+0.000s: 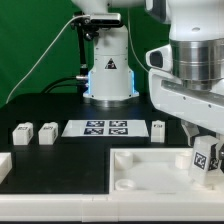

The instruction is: Assemble one leg

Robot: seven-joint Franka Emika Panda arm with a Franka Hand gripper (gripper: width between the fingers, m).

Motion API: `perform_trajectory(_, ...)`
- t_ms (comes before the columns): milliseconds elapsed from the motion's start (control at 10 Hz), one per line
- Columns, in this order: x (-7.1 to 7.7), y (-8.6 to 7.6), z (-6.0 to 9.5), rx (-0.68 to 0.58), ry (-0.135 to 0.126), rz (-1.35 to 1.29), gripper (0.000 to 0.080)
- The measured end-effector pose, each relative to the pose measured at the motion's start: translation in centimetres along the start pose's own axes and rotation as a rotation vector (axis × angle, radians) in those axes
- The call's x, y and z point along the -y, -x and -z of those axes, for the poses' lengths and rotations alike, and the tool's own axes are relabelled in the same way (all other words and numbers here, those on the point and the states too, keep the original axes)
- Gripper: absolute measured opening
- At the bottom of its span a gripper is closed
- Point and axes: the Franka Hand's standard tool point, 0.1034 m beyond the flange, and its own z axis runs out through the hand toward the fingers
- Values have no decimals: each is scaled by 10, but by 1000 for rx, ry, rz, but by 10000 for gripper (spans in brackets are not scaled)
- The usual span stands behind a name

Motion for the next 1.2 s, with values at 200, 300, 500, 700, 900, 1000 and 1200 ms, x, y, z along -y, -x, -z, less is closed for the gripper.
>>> perform_trajectory(200, 0, 1, 0, 1, 0, 76, 301)
perform_trajectory(300, 0, 1, 0, 2, 0, 75, 517)
perform_trajectory(500, -1, 2, -2, 6, 18, 252, 607)
perform_trajectory(700, -1, 2, -5, 21, 43, 591, 648)
perform_trajectory(900, -5, -2, -9, 34, 47, 852, 649)
perform_trajectory(1000, -7, -5, -9, 40, 54, 1011, 649)
perform_trajectory(1200, -10, -12, -8, 43, 56, 1210, 649)
